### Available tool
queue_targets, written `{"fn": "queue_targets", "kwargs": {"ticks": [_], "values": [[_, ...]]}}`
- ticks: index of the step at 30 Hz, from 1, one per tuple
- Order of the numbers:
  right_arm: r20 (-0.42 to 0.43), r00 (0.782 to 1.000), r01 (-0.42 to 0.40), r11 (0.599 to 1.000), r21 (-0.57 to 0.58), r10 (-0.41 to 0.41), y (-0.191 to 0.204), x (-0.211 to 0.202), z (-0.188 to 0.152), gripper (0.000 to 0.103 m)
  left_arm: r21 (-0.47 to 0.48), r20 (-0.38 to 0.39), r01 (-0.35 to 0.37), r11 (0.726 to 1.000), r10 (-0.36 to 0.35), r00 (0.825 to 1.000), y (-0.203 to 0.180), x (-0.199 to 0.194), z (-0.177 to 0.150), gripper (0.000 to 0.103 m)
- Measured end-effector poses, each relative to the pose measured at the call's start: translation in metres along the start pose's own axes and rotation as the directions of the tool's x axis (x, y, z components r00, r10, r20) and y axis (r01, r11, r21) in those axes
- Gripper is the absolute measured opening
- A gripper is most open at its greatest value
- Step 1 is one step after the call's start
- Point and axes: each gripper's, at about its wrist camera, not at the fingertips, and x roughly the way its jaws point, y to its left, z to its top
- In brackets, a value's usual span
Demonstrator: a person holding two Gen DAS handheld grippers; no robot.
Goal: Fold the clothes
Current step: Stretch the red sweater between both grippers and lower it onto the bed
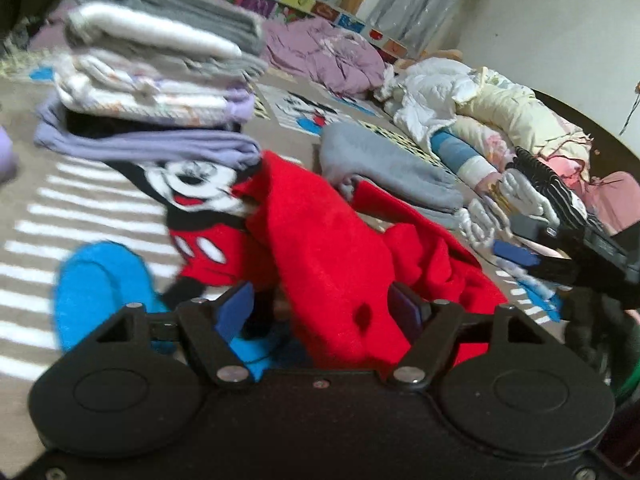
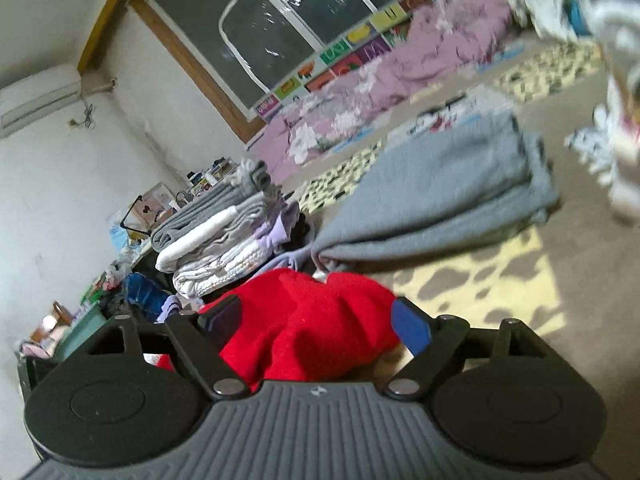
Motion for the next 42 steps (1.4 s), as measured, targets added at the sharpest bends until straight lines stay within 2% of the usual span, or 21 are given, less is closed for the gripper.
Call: {"fn": "queue_targets", "kwargs": {"ticks": [2,6,8,10,14,17,19,21,24,26,27,29,30,31,34,36,42], "values": [[0.001,1.0,0.009,0.998,-0.067,-0.009,0.011,-0.014,0.0,0.082,0.037,0.033,-0.018,0.999,0.017,0.999,-0.003,-0.013,0.0,0.074],[-0.028,0.999,0.016,0.969,-0.246,-0.023,0.037,-0.038,-0.012,0.082,0.137,0.096,-0.003,0.991,-0.01,0.995,-0.016,-0.042,-0.006,0.074],[-0.047,0.999,0.003,0.941,-0.339,-0.02,0.052,-0.048,-0.021,0.082,0.217,0.11,0.008,0.976,-0.033,0.993,-0.026,-0.052,-0.011,0.074],[-0.066,0.998,-0.021,0.905,-0.425,-0.008,0.069,-0.057,-0.032,0.082,0.321,0.119,0.017,0.947,-0.058,0.991,-0.039,-0.061,-0.019,0.074],[-0.109,0.994,-0.079,0.809,-0.583,0.018,0.1,-0.074,-0.062,0.081,0.506,0.106,-0.004,0.863,-0.058,0.993,-0.063,-0.057,-0.042,0.074],[-0.131,0.991,-0.078,0.72,-0.689,-0.017,0.113,-0.073,-0.083,0.073,0.624,0.096,-0.033,0.781,-0.035,0.995,-0.079,-0.047,-0.062,0.074],[-0.142,0.988,-0.066,0.66,-0.748,-0.062,0.116,-0.065,-0.095,0.063,0.68,0.093,-0.055,0.731,-0.012,0.996,-0.086,-0.037,-0.071,0.074],[-0.155,0.981,-0.054,0.616,-0.786,-0.112,0.117,-0.055,-0.104,0.06,0.733,0.102,-0.079,0.676,0.006,0.995,-0.091,-0.03,-0.077,0.072],[-0.166,0.977,-0.058,0.577,-0.815,-0.136,0.116,-0.05,-0.113,0.054,0.787,0.122,-0.116,0.606,0.031,0.992,-0.095,-0.02,-0.082,0.063],[-0.169,0.975,-0.062,0.559,-0.827,-0.142,0.115,-0.049,-0.116,0.048,0.816,0.13,-0.135,0.563,0.048,0.99,-0.096,-0.014,-0.083,0.051],[-0.169,0.975,-0.061,0.553,-0.831,-0.146,0.114,-0.048,-0.117,0.044,0.832,0.129,-0.14,0.538,0.058,0.99,-0.096,-0.011,-0.085,0.049],[-0.168,0.974,-0.058,0.542,-0.838,-0.155,0.113,-0.047,-0.118,0.041,0.856,0.131,-0.156,0.494,0.084,0.988,-0.098,-0.007,-0.089,0.029],[-0.167,0.973,-0.057,0.537,-0.842,-0.159,0.113,-0.046,-0.119,0.038,0.863,0.133,-0.164,0.478,0.097,0.986,-0.099,-0.005,-0.09,0.024],[-0.167,0.972,-0.056,0.532,-0.845,-0.164,0.113,-0.045,-0.12,0.031,0.866,0.132,-0.166,0.472,0.105,0.986,-0.099,-0.005,-0.091,0.017],[-0.162,0.973,-0.05,0.53,-0.846,-0.167,0.112,-0.046,-0.12,0.021,0.869,0.124,-0.156,0.47,0.098,0.987,-0.101,-0.013,-0.091,0.013],[-0.157,0.974,-0.048,0.53,-0.846,-0.163,0.113,-0.049,-0.119,0.017,0.865,0.12,-0.146,0.48,0.084,0.989,-0.103,-0.024,-0.09,0.013],[-0.118,0.983,-0.034,0.498,-0.867,-0.14,0.126,-0.07,-0.123,0.015,0.864,0.117,-0.132,0.486,0.061,0.991,-0.112,-0.054,-0.1,0.012]]}}
